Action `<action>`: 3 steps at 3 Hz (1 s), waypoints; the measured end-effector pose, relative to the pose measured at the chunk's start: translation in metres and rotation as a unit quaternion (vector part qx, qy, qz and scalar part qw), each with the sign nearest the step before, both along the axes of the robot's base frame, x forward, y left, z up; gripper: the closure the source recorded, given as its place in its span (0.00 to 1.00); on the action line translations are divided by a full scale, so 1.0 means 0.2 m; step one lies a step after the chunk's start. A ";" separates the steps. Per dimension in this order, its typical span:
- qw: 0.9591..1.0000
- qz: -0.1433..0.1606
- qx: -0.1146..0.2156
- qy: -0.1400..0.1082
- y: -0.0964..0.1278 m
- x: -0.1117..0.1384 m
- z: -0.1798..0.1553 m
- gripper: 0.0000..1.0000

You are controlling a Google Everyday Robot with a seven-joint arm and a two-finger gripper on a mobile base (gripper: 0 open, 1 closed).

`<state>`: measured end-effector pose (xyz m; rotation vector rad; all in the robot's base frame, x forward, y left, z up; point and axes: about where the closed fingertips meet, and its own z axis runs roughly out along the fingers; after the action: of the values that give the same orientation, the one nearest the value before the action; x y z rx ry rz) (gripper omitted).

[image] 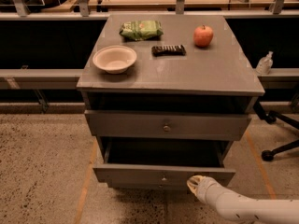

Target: Close middle drawer

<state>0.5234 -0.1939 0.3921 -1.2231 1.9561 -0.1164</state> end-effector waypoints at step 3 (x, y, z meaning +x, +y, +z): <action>0.999 0.017 -0.019 -0.022 0.01 0.16 -0.01 1.00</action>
Offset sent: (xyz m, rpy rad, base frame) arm 0.1247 0.0073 -0.0045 -0.1316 -0.1665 0.1324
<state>0.5559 -0.1924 0.3907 -1.2664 1.9017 -0.1621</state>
